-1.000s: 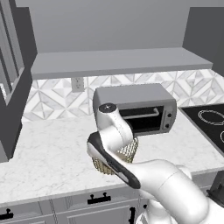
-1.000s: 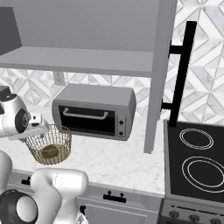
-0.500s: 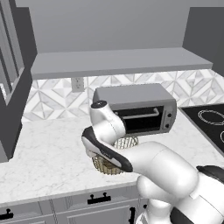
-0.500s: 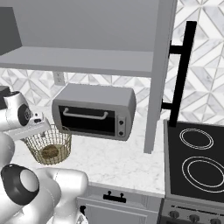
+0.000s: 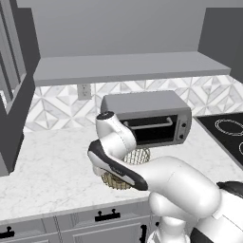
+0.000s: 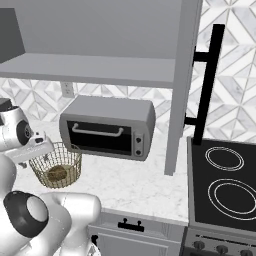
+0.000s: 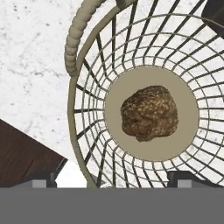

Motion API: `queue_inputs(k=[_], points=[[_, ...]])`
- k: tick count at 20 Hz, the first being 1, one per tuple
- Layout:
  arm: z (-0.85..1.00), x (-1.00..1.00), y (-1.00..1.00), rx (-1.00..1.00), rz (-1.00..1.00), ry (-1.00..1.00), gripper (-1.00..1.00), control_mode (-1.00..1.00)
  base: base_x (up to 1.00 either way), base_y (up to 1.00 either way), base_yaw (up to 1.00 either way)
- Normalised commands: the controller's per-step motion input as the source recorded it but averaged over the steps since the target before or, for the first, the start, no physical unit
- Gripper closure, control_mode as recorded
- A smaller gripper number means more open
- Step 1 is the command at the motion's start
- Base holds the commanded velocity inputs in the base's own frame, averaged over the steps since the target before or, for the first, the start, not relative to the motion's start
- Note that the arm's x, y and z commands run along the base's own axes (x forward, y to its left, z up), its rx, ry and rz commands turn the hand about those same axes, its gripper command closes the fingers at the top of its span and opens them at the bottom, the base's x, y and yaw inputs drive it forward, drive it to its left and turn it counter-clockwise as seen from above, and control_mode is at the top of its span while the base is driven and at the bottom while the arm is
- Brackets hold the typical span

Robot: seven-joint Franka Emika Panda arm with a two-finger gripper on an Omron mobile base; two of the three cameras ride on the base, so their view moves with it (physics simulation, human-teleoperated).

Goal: Open the cabinet, pick up the bread from the cabinet and place it in the basket. Then move the basket to the dining counter.

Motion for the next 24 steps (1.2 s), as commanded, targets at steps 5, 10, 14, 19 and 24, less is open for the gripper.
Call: queue_inputs(k=[5,10,14,19,24], points=[[-0.27,0.27,-0.04,0.0,0.07,0.0,-1.0,-1.0,0.0,0.0,0.0],[-0.6,0.39,0.0,0.0,0.09,0.03,-1.0,-1.0,0.0,0.0,0.0],[-0.5,0.28,0.0,0.0,0.09,0.05,-1.0,-1.0,0.0,0.0,0.0],[-0.32,-0.11,-0.31,0.0,0.09,0.0,-1.0,-1.0,0.0,0.0,0.0],[-0.18,-0.28,-0.64,0.0,0.05,0.0,-1.0,-1.0,0.0,0.0,0.0]])
